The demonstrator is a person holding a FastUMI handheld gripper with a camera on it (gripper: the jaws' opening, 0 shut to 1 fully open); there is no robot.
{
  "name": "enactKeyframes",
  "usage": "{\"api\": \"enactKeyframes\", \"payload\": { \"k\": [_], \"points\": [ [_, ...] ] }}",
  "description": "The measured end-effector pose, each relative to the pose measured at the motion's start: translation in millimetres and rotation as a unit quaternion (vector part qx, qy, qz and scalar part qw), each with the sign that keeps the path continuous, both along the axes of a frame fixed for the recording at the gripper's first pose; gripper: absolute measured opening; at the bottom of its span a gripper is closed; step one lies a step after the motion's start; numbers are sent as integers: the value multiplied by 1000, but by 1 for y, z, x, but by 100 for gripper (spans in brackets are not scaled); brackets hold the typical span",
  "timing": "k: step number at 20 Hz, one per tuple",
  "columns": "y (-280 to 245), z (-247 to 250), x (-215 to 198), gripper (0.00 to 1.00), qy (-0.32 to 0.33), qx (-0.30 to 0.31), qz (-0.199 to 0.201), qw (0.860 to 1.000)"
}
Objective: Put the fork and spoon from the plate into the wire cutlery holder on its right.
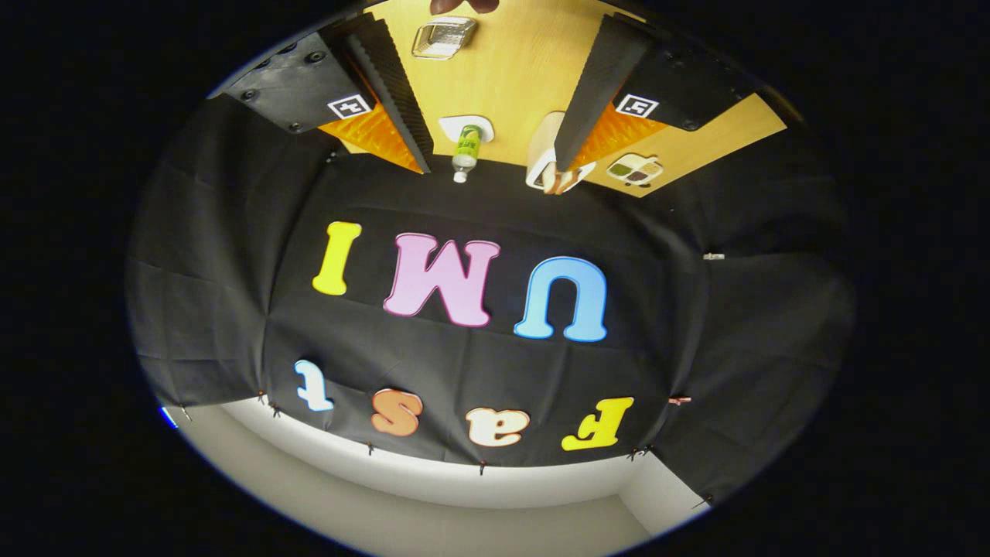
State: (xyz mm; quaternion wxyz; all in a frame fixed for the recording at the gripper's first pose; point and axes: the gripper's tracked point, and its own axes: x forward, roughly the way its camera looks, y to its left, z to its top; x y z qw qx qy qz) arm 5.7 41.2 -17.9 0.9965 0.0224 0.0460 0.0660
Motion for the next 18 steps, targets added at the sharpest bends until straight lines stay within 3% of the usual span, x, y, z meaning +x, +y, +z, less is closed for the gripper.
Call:
{"api": "enactKeyframes", "payload": {
  "k": [4, 8, 13, 18],
  "points": [
    [52, -16, -3, 98, 45, -2, 78, 996],
    [108, -34, -11, 98, 89, -28, 158, 983],
    [154, -114, -20, 97, 238, -73, 216, 944],
    [194, -196, -26, 95, 345, -68, 258, 900]
  ]
}}
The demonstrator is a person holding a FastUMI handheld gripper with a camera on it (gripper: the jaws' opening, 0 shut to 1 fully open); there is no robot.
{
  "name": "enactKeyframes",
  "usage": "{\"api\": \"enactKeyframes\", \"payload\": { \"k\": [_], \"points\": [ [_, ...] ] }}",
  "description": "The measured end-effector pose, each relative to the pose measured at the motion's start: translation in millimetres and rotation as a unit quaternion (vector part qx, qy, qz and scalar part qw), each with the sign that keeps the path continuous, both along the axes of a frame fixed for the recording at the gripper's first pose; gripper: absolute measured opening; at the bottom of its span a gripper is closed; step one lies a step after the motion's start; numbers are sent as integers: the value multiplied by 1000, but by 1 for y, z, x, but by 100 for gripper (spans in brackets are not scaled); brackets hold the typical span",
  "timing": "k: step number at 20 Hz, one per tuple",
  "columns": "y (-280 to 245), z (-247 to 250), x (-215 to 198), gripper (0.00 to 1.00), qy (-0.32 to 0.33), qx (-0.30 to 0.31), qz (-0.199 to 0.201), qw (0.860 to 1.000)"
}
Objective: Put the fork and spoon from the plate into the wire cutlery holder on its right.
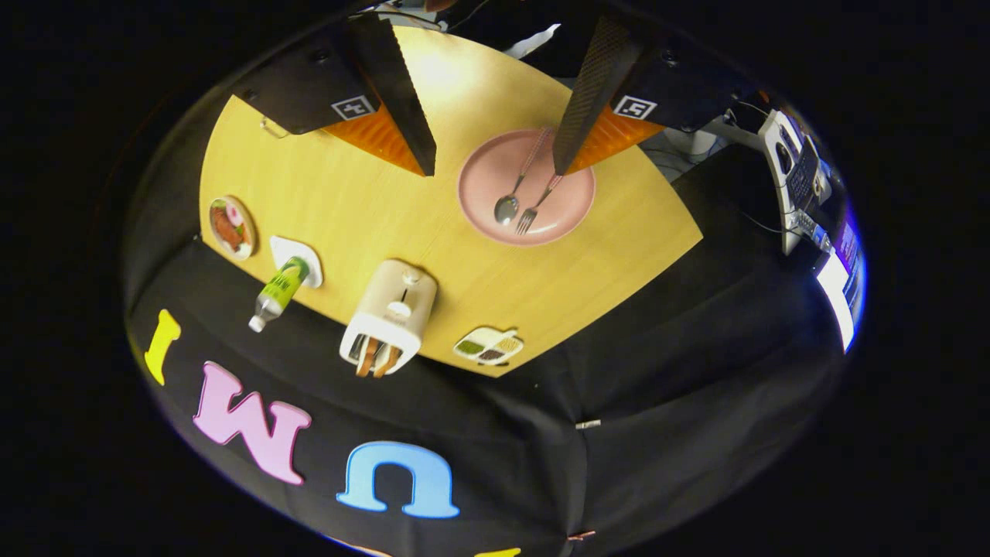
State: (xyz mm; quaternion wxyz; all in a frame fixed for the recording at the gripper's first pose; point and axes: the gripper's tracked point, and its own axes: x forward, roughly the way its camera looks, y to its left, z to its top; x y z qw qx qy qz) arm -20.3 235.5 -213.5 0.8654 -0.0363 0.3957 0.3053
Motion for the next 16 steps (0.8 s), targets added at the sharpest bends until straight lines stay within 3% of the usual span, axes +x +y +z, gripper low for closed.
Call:
{"api": "enactKeyframes", "payload": {
  "k": [5, 16],
  "points": [
    [32, -55, 4, 95, 35, -36, 24, 998],
    [67, -150, -8, 74, 129, -100, 30, 986]
  ]
}}
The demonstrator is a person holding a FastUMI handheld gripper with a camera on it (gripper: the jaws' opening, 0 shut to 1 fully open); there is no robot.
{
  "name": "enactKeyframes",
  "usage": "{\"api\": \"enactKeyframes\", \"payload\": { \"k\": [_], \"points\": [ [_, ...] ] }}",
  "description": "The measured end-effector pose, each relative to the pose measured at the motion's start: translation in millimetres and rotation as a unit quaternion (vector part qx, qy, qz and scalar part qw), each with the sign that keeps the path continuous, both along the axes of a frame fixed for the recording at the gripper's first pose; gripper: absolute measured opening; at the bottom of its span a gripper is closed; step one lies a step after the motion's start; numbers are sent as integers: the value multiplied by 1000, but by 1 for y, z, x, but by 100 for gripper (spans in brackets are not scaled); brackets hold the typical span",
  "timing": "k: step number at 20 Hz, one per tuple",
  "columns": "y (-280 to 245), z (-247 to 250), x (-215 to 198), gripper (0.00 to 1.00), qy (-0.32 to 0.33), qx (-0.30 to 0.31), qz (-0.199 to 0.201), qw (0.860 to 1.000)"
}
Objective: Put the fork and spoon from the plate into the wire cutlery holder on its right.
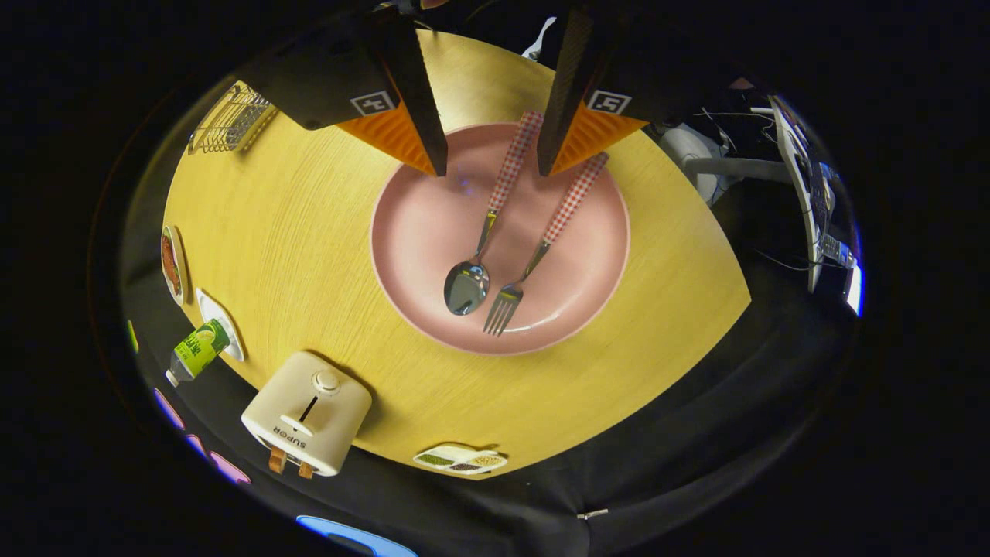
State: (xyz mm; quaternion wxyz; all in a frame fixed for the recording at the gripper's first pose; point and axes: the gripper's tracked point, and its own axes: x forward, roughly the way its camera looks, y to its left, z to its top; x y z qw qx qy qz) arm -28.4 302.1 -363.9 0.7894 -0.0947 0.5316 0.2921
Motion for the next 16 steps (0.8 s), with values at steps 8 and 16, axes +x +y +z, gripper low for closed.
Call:
{"api": "enactKeyframes", "payload": {
  "k": [8, 16],
  "points": [
    [-2, -18, 4, 14, 56, -3, -41, 998],
    [-28, 36, 11, 14, 47, 67, -66, 994]
  ]
}}
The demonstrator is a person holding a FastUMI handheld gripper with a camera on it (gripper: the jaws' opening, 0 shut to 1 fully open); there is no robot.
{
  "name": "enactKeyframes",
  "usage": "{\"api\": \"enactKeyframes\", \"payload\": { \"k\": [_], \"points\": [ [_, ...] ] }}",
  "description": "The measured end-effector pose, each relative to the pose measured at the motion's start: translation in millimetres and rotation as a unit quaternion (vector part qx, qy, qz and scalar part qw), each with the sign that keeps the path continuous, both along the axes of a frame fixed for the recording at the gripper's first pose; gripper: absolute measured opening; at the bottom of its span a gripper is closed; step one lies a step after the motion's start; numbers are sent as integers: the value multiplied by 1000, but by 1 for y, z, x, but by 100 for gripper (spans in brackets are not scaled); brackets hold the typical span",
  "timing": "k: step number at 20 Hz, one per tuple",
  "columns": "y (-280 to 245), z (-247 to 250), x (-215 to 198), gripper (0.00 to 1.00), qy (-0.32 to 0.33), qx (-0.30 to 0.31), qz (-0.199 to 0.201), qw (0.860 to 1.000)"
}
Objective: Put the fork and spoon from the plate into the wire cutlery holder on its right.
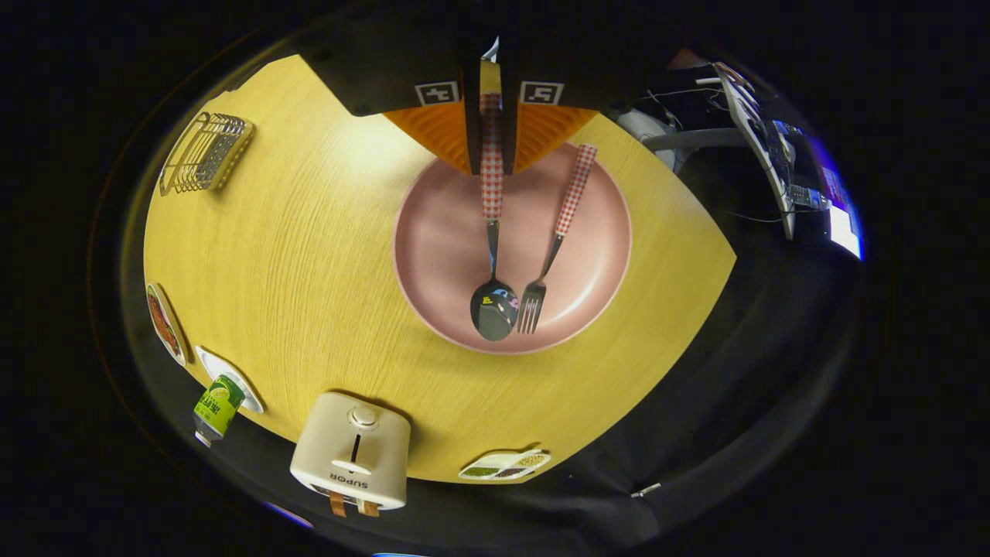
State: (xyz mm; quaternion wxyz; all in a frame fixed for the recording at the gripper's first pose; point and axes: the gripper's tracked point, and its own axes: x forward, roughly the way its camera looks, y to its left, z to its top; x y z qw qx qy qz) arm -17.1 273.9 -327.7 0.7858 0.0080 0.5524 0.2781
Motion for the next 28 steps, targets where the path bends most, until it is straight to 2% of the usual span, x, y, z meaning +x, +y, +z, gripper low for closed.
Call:
{"api": "enactKeyframes", "payload": {
  "k": [3, 6, 12, 17, 20, 23, 28],
  "points": [
    [-27, 34, 7, 14, -34, 18, -1, 999],
    [-69, 68, 18, 14, -68, 26, -17, 997],
    [-184, 101, 26, 14, -89, 10, -99, 991],
    [-280, 92, -2, 14, -52, -30, -144, 988],
    [-316, 78, -18, 14, -26, -57, -159, 985],
    [-334, 59, -33, 14, 6, -75, -159, 984],
    [-336, 44, -34, 14, 35, -90, -148, 984]
  ]
}}
